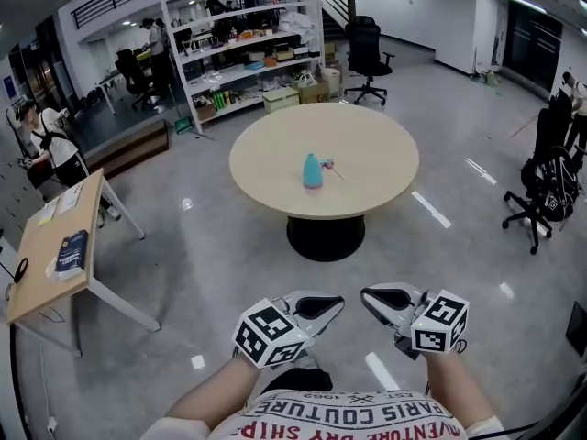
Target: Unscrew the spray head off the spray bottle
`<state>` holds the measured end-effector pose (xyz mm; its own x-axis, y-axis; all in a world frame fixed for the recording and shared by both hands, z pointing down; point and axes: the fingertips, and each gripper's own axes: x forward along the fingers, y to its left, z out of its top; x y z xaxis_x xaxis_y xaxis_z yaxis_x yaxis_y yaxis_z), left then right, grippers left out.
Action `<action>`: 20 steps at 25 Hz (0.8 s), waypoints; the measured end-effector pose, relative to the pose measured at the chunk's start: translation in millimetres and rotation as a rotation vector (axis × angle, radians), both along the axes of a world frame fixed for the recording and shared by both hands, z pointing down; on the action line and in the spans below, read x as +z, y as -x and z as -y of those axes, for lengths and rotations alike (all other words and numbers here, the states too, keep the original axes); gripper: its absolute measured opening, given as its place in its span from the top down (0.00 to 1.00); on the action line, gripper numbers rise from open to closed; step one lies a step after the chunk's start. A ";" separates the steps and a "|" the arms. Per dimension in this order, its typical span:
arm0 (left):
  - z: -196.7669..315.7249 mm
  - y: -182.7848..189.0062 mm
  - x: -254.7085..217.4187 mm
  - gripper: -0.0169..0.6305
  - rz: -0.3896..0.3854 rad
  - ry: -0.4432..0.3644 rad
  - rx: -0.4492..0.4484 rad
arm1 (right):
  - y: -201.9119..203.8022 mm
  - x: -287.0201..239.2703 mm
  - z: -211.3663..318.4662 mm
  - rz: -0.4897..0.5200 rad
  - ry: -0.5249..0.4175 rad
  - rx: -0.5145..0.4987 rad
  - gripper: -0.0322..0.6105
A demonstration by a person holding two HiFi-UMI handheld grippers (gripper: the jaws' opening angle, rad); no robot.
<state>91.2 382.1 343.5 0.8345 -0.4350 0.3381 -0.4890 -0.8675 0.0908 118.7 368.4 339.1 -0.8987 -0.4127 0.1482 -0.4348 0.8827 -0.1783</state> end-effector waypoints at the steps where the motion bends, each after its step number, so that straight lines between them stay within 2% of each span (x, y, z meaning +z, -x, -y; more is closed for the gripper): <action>1: -5.8 0.4 -4.0 0.97 0.005 -0.001 -0.008 | 0.4 -1.4 -7.8 -0.002 0.008 -0.006 0.95; 5: -20.8 0.8 -4.0 0.97 0.007 0.008 -0.018 | -1.8 3.4 -27.9 0.007 0.045 -0.003 0.95; 11: -34.0 7.8 2.1 0.97 -0.018 0.013 -0.015 | 3.5 7.2 -44.7 -0.031 0.012 0.019 0.95; 20: -57.2 8.4 3.6 0.97 0.014 0.007 -0.034 | 3.3 8.2 -65.1 -0.015 0.023 0.002 0.95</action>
<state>82.8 439.3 347.1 0.8144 -0.4608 0.3527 -0.5195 -0.8498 0.0894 115.3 433.5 347.3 -0.8957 -0.4103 0.1713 -0.4389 0.8777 -0.1923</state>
